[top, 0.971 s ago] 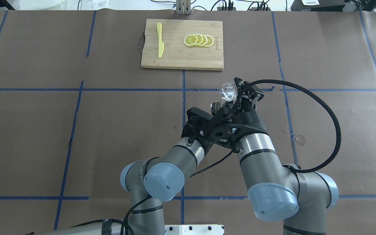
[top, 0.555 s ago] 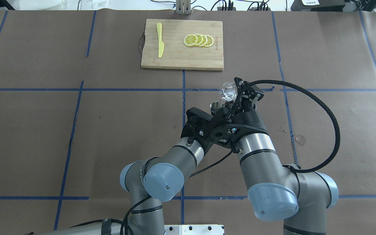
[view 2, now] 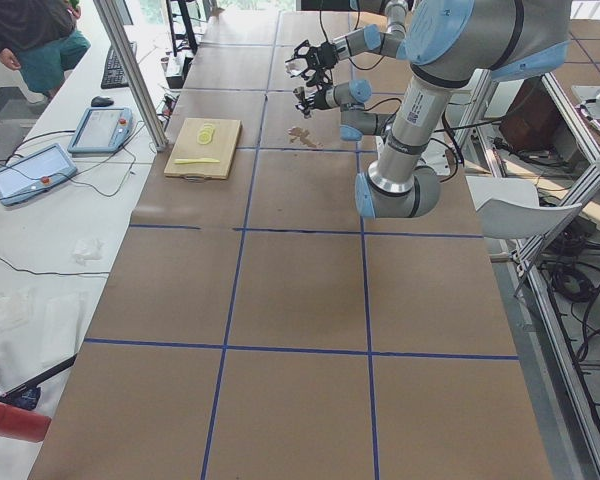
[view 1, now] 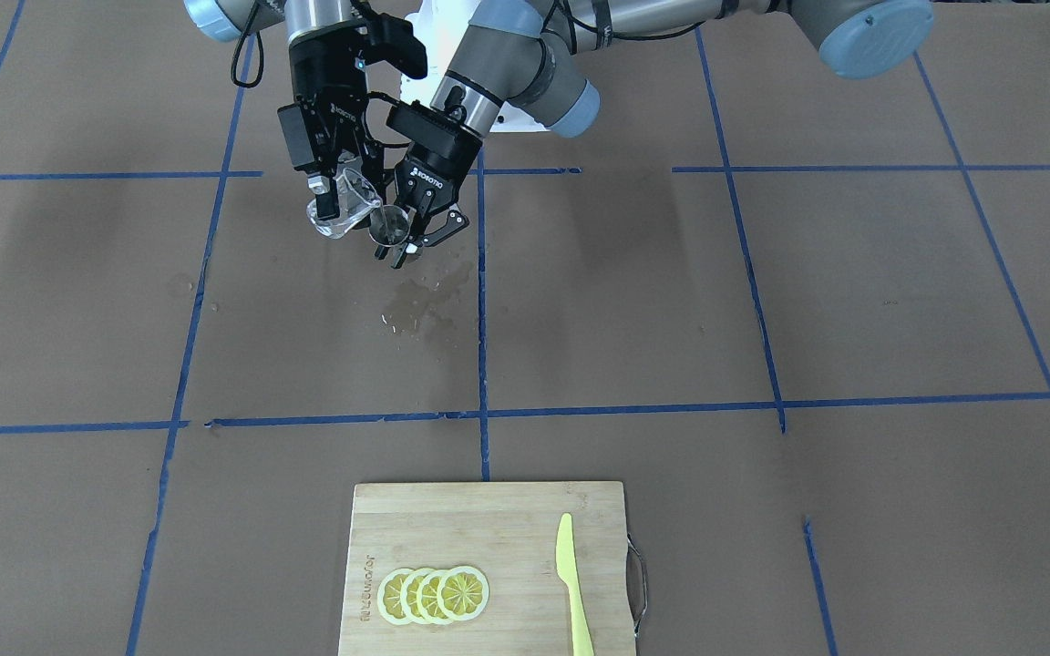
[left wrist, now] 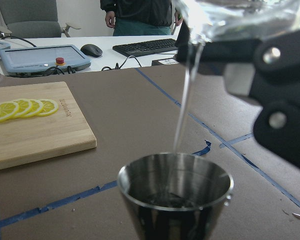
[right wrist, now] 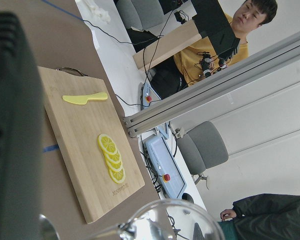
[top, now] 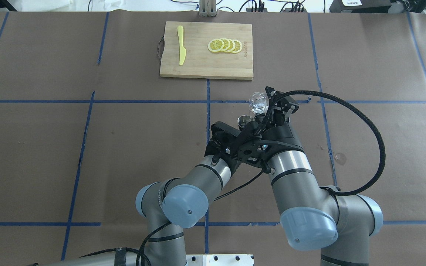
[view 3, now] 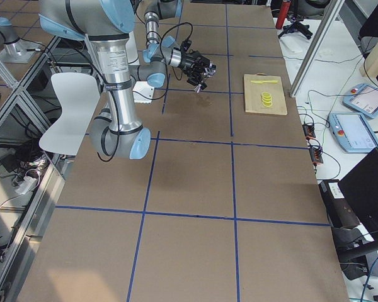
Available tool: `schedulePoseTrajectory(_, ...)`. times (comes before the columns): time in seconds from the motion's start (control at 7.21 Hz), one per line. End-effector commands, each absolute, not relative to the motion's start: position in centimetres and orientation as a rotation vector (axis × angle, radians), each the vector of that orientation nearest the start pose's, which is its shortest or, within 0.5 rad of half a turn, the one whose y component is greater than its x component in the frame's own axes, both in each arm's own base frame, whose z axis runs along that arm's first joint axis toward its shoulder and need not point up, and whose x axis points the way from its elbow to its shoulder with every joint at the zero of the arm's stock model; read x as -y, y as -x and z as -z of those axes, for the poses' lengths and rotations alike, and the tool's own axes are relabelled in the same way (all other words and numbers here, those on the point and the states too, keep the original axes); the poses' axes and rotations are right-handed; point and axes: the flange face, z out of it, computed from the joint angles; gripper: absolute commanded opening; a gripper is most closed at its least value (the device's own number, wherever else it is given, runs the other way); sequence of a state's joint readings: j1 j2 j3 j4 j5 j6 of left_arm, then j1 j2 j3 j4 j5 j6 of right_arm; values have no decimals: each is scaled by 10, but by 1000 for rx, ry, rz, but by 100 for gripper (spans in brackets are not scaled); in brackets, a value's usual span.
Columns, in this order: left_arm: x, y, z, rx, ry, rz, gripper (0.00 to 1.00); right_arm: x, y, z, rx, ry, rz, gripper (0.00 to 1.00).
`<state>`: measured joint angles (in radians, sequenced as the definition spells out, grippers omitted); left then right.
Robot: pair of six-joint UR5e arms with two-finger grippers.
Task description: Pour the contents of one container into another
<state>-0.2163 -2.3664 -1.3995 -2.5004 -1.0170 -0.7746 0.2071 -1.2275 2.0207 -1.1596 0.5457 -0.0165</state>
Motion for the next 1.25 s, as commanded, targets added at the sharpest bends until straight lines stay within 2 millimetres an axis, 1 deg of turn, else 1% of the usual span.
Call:
schedulePoseTrajectory(0.0,333,-651,-134,-1098,-1103,-28,0,317,446,-204,4,-1410,513,0)
schedulePoseTrajectory(0.55,334,-648,-131,-1104,-1106,-23,0,316,446,-201,123,-1400,393,0)
schedulePoseTrajectory(0.69,332,-643,-131,-1111,-1109,-20,0,316,445,-200,163,-1404,353,0)
schedulePoseTrajectory(0.97,330,-631,-141,-1115,-1109,-20,0,317,440,-196,237,-1411,283,0)
schedulePoseTrajectory(1.11,329,-627,-143,-1116,-1109,-19,0,317,436,-193,271,-1407,241,0)
